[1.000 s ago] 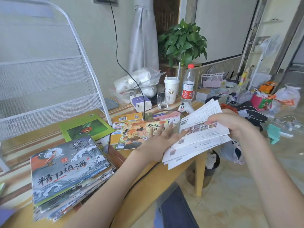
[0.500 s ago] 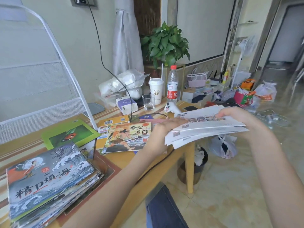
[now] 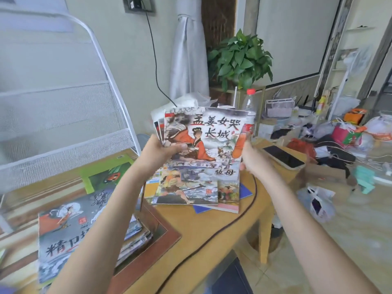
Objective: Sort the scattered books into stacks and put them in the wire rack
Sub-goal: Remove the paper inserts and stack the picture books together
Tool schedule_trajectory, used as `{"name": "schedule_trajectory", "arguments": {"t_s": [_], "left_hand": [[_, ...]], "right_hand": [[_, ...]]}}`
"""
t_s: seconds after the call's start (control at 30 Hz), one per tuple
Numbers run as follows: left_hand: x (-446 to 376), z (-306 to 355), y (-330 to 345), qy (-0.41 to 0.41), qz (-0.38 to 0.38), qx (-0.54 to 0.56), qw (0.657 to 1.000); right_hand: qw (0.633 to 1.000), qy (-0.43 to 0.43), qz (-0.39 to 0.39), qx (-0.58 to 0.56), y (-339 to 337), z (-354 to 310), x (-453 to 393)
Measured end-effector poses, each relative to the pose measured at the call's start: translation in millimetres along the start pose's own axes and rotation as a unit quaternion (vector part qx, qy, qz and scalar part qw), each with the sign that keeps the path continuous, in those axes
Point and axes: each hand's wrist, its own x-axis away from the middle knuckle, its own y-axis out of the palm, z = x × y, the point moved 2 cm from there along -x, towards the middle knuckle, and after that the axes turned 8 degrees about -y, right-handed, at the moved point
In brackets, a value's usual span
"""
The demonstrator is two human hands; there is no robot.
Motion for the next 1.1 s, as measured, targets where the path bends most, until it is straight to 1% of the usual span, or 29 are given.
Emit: {"name": "schedule_trajectory", "arguments": {"t_s": [0.03,0.07,0.1,0.13,0.2,0.23,0.3,0.33,0.4,0.47,0.53,0.57,0.63,0.67,0.7,0.73,0.8,0.87,0.9,0.97,1.0,1.03,1.1], "left_hand": [[3,-12,-3,-0.031,0.004,-0.002,1.000],[3,-25,-7,-0.056,0.008,0.007,0.998],[5,-34,-7,-0.070,0.013,0.028,0.997],[3,-43,-8,-0.079,0.023,0.054,0.995],[0,-49,-1,-0.087,0.043,0.097,0.991],[-1,-50,5,-0.089,0.053,0.107,0.989],[-5,-53,17,-0.111,0.101,0.119,0.982],[-8,-52,21,-0.126,0.132,0.129,0.975],[-13,-47,23,-0.149,0.172,0.149,0.962],[-18,-39,19,-0.127,0.182,0.164,0.961],[-20,-35,13,-0.111,0.167,0.164,0.966],[-20,-39,12,-0.117,0.151,0.151,0.970],[-14,-55,15,-0.148,0.119,0.090,0.978],[-9,-63,18,-0.167,0.101,0.063,0.979],[-6,-73,19,-0.186,0.087,0.049,0.977],[-5,-82,20,-0.196,0.079,0.030,0.977],[-6,-93,15,-0.215,0.074,-0.039,0.973],[-8,-100,7,-0.241,0.058,-0.125,0.961],[-7,-104,3,-0.260,0.043,-0.178,0.948],[-4,-111,-2,-0.309,0.019,-0.252,0.917],[-3,-113,-2,-0.326,0.013,-0.267,0.907],[-3,-117,-3,-0.335,0.012,-0.283,0.899],[-6,-119,-5,-0.338,0.027,-0.313,0.887]], "right_hand": [[1.000,-0.004,0.001,-0.004,12,2,-3],[0.999,0.002,0.005,-0.045,22,4,-5],[0.992,0.015,0.006,-0.125,34,8,-10],[0.976,0.024,0.002,-0.216,46,9,-14],[0.936,0.032,-0.004,-0.350,64,6,-18],[0.915,0.036,0.004,-0.402,72,3,-20],[0.888,0.045,0.047,-0.456,79,-6,-25],[0.885,0.045,0.072,-0.459,80,-10,-28],[0.883,0.044,0.090,-0.458,79,-17,-40],[0.882,0.018,0.081,-0.464,74,-23,-49],[0.869,-0.035,0.054,-0.491,71,-24,-50],[0.883,-0.055,0.039,-0.465,74,-19,-48],[0.941,-0.072,0.009,-0.331,85,2,-43],[0.962,-0.068,-0.012,-0.264,92,15,-39],[0.973,-0.060,-0.030,-0.222,99,26,-39],[0.976,-0.056,-0.036,-0.207,102,33,-38],[0.976,-0.066,-0.008,-0.209,98,37,-38],[0.964,-0.095,0.057,-0.241,85,32,-37],[0.955,-0.099,0.098,-0.262,77,31,-37],[0.934,-0.066,0.171,-0.307,60,32,-39],[0.925,-0.038,0.186,-0.328,53,35,-40],[0.923,-0.006,0.182,-0.339,49,38,-42],[0.943,0.051,0.114,-0.310,49,45,-46]]}}
